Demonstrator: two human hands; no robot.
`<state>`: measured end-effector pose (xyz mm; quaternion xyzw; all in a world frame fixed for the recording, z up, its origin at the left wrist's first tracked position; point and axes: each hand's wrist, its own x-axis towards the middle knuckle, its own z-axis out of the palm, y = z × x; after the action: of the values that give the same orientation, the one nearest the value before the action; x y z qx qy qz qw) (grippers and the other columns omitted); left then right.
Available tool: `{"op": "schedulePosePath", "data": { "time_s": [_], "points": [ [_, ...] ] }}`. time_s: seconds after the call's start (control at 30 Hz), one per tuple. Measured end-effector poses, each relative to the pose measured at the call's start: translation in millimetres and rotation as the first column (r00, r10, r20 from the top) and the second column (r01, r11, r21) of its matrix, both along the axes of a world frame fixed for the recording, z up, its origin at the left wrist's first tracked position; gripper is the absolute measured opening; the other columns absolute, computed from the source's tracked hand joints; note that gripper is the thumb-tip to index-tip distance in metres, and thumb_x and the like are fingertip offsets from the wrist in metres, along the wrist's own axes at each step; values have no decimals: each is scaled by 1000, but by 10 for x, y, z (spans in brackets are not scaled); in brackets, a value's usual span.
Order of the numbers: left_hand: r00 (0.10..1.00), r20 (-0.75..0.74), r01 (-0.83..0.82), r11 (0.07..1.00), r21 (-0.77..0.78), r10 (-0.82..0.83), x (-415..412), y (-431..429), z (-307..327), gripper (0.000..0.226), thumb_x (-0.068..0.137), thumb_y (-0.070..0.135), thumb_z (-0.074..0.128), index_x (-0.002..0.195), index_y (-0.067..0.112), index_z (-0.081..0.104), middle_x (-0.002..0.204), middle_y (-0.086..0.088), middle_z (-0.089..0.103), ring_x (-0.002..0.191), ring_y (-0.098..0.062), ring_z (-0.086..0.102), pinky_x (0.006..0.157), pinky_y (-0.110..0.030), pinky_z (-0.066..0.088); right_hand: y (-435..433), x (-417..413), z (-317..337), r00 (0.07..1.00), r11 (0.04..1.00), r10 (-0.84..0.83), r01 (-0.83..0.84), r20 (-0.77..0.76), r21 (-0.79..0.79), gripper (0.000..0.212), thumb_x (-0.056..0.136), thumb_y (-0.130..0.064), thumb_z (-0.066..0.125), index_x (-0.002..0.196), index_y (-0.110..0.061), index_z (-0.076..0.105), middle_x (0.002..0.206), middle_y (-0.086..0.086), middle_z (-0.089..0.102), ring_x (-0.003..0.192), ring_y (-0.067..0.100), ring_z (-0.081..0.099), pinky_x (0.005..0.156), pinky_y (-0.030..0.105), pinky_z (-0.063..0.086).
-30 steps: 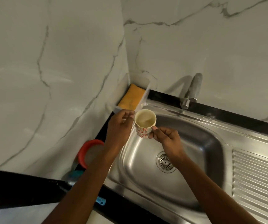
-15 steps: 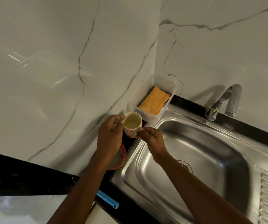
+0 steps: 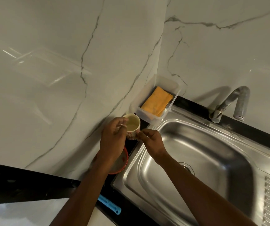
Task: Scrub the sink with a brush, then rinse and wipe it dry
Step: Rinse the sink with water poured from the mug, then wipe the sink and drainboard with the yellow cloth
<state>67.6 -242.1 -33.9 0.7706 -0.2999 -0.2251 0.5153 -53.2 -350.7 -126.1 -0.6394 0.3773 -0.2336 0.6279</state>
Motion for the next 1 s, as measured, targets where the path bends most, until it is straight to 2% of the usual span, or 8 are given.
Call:
{"op": "schedulePosePath", "data": {
  "time_s": [0.13,0.3,0.4,0.47,0.57,0.67,0.83,1.0],
  "points": [
    [999,-29,22,1000,-13,-22,-19,-70,20,19,105,18,57,115,27,70,108,24,66,100,12,62,73,-3,47,-72,-147,228,948,872,20,-172,-318,-458,35,99,-56,57,96,-26,76,94,-15,73,86,5,68,78,36,60],
    [999,-15,44,998,-39,-44,1,-234,25,23,101,9,56,110,23,72,104,17,71,98,3,66,78,-15,50,-421,-170,838,995,721,-3,-64,-96,-690,29,102,-40,61,85,-19,70,87,-9,71,76,9,69,66,36,60],
    [996,-27,84,996,-37,-85,4,-325,8,24,102,11,56,119,17,72,111,11,72,104,-3,66,86,-25,54,-855,13,1067,987,677,-11,-111,-161,-727,21,100,-29,61,86,-16,70,83,-4,70,75,13,67,71,39,59],
    [994,-27,105,994,-32,-106,1,-381,8,26,103,14,56,124,16,71,115,8,72,108,-4,65,91,-29,55,-1155,184,1090,931,623,49,-312,-362,-718,19,99,-24,61,94,-13,75,90,1,75,80,18,68,78,36,58],
    [992,-34,118,993,-22,-119,-21,-437,-1,30,101,15,55,128,16,70,118,5,73,108,-6,66,93,-29,54,-1548,438,976,716,478,120,-649,-687,-593,31,98,-18,60,125,-19,73,126,0,73,113,20,67,94,25,45],
    [991,-9,131,991,9,-131,-28,-466,-25,31,102,12,55,130,17,69,121,6,72,106,-2,65,91,-31,56,-1805,637,793,489,379,96,-824,-867,-422,47,96,-14,58,142,-27,62,142,-1,64,129,22,58,105,33,45],
    [990,-35,139,990,4,-139,-36,-479,-38,29,103,14,56,127,22,70,116,16,68,99,15,62,81,-12,50,-2005,814,634,274,168,-28,-947,-961,-275,56,97,-9,58,148,-30,54,147,-2,59,132,26,56,108,38,45],
    [987,-85,132,991,-24,-133,-64,-422,-100,27,103,12,57,123,25,70,112,24,67,98,21,60,77,-4,49,-2111,862,585,257,76,-61,-962,-965,-261,53,95,-18,67,145,-32,55,142,-4,59,130,26,56,104,40,46]
  ]
}}
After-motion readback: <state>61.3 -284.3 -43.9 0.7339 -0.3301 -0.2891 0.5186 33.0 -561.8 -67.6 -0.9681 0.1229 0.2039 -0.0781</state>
